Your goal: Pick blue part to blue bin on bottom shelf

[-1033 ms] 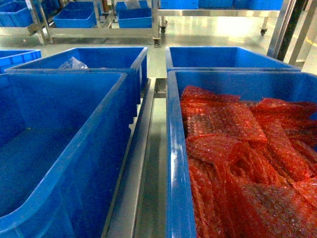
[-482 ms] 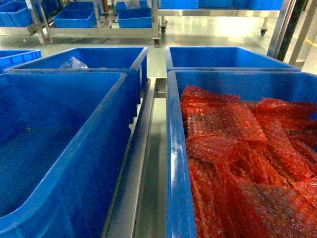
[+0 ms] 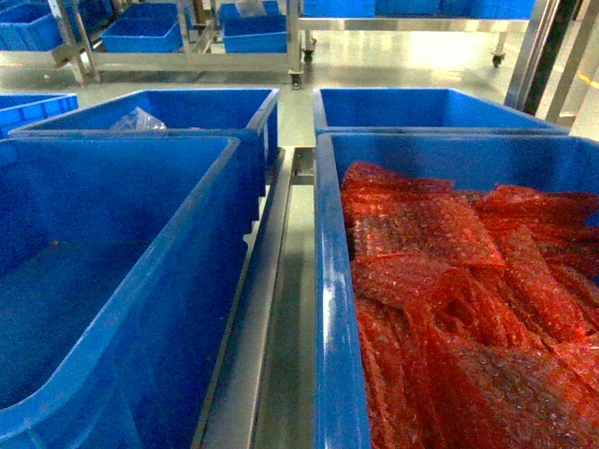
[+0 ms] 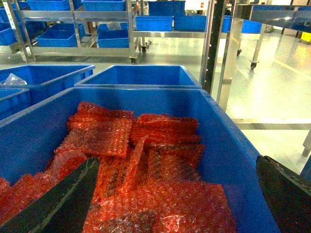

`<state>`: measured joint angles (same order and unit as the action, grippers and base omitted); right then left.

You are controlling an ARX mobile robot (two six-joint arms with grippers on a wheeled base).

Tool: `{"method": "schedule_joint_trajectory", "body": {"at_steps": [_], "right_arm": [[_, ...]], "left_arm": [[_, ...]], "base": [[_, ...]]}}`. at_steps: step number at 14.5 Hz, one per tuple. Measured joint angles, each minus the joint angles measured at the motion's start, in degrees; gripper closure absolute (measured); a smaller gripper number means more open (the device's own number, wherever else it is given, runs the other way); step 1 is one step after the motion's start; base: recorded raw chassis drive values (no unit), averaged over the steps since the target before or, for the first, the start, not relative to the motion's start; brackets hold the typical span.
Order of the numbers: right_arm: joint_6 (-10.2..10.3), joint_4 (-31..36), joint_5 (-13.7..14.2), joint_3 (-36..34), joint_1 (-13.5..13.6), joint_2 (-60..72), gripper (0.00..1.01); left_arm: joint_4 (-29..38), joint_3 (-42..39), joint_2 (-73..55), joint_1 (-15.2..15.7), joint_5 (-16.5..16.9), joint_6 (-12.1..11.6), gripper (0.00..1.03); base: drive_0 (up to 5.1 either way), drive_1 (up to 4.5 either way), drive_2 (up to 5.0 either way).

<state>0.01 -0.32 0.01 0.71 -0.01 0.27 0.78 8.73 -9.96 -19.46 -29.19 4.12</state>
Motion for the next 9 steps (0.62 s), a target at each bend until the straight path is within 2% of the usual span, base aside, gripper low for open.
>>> {"method": "schedule_joint_trajectory", "body": {"at_steps": [9], "right_arm": [[0.0, 0.0, 0.0, 0.0, 0.0, 0.0, 0.03]], "left_arm": [[0.0, 0.0, 0.0, 0.0, 0.0, 0.0, 0.60]], "base": [[0.0, 0.00, 0.0]]}}
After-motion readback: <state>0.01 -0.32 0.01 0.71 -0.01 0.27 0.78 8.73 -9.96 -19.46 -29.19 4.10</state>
